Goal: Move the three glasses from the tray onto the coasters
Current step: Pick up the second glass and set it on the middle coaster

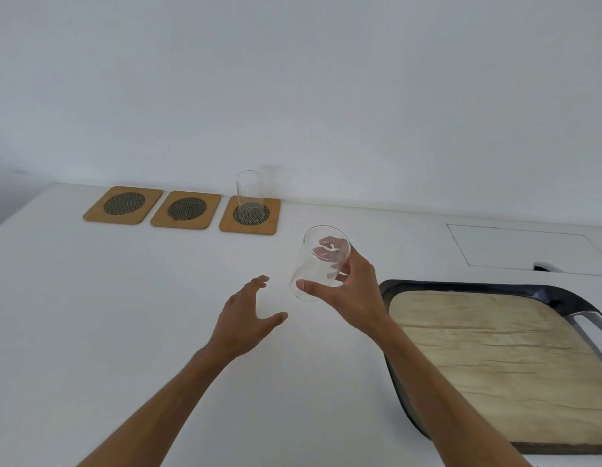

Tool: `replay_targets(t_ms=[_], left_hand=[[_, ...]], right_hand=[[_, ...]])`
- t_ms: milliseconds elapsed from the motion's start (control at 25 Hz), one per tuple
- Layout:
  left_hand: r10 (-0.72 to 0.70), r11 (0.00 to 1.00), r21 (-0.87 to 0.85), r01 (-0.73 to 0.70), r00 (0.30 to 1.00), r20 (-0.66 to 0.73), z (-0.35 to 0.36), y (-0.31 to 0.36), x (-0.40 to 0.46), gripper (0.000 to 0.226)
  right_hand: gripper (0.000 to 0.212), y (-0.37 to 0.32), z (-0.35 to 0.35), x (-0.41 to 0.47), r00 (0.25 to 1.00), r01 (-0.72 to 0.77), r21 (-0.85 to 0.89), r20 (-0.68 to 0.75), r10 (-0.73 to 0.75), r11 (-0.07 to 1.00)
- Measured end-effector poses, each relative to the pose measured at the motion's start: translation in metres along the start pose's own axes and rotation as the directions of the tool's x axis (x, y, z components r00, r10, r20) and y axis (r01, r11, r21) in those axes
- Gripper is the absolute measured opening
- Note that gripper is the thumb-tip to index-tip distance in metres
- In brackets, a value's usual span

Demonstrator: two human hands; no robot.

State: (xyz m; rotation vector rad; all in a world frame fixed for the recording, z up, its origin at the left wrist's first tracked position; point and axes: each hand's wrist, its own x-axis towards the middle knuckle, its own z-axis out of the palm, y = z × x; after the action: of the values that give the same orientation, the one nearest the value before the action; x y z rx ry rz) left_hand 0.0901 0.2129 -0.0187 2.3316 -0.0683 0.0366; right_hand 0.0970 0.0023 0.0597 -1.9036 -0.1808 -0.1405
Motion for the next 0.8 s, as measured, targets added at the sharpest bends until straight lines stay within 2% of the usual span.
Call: replay_targets(t_ms=[160, 320, 520, 600, 720, 800], left_hand=[[0.064, 0.954, 0.293, -0.059, 0.998, -0.009, -0.044, -0.064, -0.005, 0.073], [0.077, 0.887, 0.458, -0.064, 0.997, -0.011, -0.081, -0.116, 0.0, 0.096], [-0.026, 0.853, 0.521, 0.038, 0.999, -0.029, -0.116, -0.174, 0.023, 0.096], [-0.125, 0.869, 0.481, 0.122, 0.992, -0.025, -0.139, -0.22, 0.043, 0.095], [-0.135, 0.865, 0.484, 0.134, 0.99, -0.032, -0.157, -0.247, 0.053, 0.089], [-0.134, 0.858, 0.494, 0.142, 0.99, -0.052, -0.162, -0.247, 0.054, 0.086]], right_hand=[[0.063, -0.001, 0.036, 0.028, 0.999, -0.001, -0.006, 0.035, 0.001, 1.0], [0.067, 0.001, 0.07, 0.056, 0.998, -0.025, -0.003, 0.057, 0.025, 1.0], [0.074, -0.002, 0.116, 0.102, 0.994, -0.027, -0.034, 0.102, 0.03, 0.999], [0.074, 0.001, 0.166, 0.142, 0.989, -0.017, -0.066, 0.144, 0.026, 0.998], [0.061, -0.004, 0.193, 0.169, 0.988, 0.01, -0.094, 0.155, 0.005, 0.996], [0.063, -0.006, 0.199, 0.18, 0.986, 0.03, -0.09, 0.167, -0.015, 0.995]])
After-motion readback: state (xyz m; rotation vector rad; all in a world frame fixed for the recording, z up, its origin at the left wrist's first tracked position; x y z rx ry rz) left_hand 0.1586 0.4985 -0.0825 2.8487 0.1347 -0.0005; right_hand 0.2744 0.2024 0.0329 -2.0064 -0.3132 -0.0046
